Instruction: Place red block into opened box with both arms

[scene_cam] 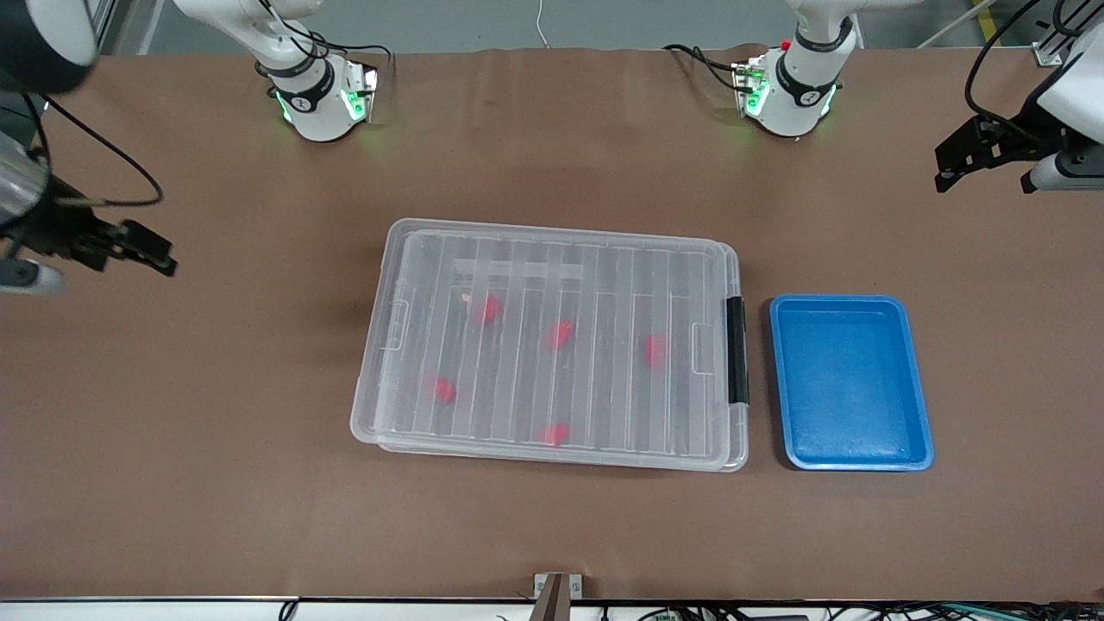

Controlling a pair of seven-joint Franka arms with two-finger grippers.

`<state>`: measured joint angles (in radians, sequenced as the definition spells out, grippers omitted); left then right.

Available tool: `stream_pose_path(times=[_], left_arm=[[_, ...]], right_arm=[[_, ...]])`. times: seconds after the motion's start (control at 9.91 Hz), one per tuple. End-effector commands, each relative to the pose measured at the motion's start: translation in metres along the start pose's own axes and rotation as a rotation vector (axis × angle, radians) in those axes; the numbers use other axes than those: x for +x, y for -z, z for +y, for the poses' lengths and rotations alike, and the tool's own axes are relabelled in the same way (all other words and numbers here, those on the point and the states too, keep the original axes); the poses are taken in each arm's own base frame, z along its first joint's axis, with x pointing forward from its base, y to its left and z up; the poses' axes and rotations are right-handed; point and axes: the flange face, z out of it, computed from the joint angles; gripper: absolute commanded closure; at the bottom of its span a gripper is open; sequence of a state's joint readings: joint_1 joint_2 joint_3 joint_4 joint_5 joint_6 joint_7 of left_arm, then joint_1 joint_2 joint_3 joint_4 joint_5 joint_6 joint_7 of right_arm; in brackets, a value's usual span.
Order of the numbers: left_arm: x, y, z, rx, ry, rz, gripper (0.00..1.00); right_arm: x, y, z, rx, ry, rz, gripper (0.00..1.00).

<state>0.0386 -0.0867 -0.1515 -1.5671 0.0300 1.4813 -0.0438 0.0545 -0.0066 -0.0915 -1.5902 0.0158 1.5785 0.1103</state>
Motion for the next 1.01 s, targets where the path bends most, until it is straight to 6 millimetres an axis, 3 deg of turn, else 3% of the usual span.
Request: stream_pose_path(times=[0.0, 0.91], left_arm=[[0.006, -0.012, -0.002, 0.011, 0.008, -0.034, 0.00], [-0.001, -0.008, -0.014, 0.016, 0.029, -0.073, 0.00]], right_arm=[[-0.004, 0.039, 0.025, 0.007, -0.063, -0.013, 0.00], [-0.006, 0.032, 0.012, 0.004, -0.040, -0.046, 0.00]])
